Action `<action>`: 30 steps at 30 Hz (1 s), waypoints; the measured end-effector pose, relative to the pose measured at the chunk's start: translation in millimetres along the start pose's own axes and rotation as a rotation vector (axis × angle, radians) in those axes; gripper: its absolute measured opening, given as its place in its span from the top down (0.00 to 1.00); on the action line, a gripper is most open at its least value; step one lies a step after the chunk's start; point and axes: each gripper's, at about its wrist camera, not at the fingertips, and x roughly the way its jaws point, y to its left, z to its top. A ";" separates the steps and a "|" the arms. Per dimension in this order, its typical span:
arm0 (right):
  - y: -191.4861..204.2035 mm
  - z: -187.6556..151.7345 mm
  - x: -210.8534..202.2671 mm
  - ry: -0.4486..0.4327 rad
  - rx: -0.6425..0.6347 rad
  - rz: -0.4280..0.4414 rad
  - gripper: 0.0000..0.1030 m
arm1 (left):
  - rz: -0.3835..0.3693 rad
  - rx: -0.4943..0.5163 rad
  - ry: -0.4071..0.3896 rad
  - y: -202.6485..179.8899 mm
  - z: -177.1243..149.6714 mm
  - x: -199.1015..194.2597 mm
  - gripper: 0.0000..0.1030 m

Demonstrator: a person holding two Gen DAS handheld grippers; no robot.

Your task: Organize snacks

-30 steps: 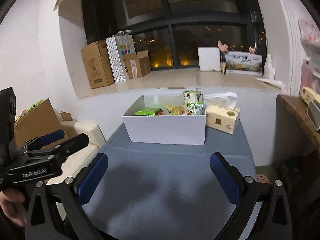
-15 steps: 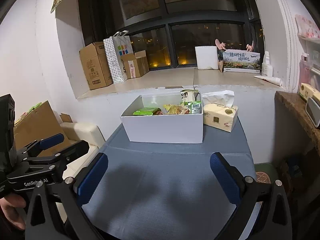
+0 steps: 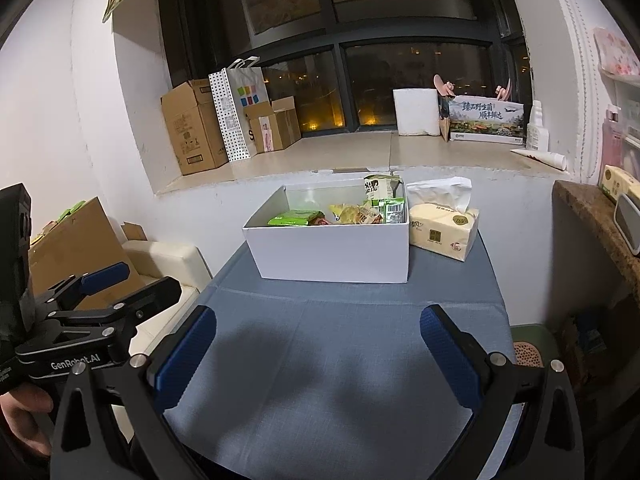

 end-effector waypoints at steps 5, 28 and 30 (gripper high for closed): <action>-0.1 0.1 -0.1 0.001 0.000 -0.002 0.00 | 0.000 0.000 0.001 0.5 0.7 0.8 0.00; -2.0 1.7 0.1 0.005 -0.003 -0.001 0.00 | 0.005 0.007 0.006 -0.1 0.8 1.6 0.00; -1.2 1.5 0.3 0.005 -0.003 -0.003 0.00 | 0.004 0.009 0.007 -0.2 1.2 1.8 0.00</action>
